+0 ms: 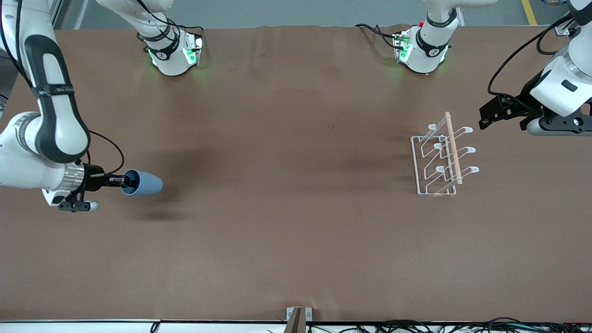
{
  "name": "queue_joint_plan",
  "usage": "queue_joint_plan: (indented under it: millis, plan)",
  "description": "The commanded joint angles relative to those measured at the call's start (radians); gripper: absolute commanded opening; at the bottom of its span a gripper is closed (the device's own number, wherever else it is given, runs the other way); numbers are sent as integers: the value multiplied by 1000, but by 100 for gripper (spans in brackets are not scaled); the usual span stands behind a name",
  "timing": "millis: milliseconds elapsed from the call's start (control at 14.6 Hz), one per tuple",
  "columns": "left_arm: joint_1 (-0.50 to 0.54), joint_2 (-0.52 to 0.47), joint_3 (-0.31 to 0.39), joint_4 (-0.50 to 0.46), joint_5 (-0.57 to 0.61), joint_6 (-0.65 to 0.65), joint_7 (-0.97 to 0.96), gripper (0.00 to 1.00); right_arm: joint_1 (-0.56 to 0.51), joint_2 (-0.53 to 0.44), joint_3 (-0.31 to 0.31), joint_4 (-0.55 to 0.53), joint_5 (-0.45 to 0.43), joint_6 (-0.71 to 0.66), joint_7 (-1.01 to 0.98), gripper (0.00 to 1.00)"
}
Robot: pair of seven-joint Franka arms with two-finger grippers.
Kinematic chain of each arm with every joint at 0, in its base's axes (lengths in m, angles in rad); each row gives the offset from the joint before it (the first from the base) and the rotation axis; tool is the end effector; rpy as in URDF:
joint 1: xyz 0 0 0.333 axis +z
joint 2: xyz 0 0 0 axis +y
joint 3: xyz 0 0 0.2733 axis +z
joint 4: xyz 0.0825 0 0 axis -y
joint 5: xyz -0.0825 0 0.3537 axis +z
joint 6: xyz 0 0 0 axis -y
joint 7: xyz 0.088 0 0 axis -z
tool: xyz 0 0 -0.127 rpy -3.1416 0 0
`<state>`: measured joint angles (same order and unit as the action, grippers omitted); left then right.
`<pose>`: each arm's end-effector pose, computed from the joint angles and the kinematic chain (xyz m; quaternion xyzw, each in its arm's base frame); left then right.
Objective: Hang cup on cup holder
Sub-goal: 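Carry the cup toward center while the left gripper reaches toward it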
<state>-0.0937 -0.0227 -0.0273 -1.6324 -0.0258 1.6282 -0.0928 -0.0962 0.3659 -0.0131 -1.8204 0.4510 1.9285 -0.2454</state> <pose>0.5190 -0.0664 0.5515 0.9998 -0.0135 0.0079 0.0135 0.5698 -0.0236 0.2836 -0.9720 0.0384 0.0887 0.2143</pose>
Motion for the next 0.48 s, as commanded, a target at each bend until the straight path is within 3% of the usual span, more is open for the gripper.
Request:
queue_joint_plan:
  millis: [0, 411]
  plan:
    - [-8, 1, 1, 2, 9, 12, 12, 100, 47, -41, 2, -28, 186, -92, 9, 1]
    - [-12, 3, -6, 5, 12, 12, 111, 100, 206, -58, 2, -31, 556, -253, 58, 1]
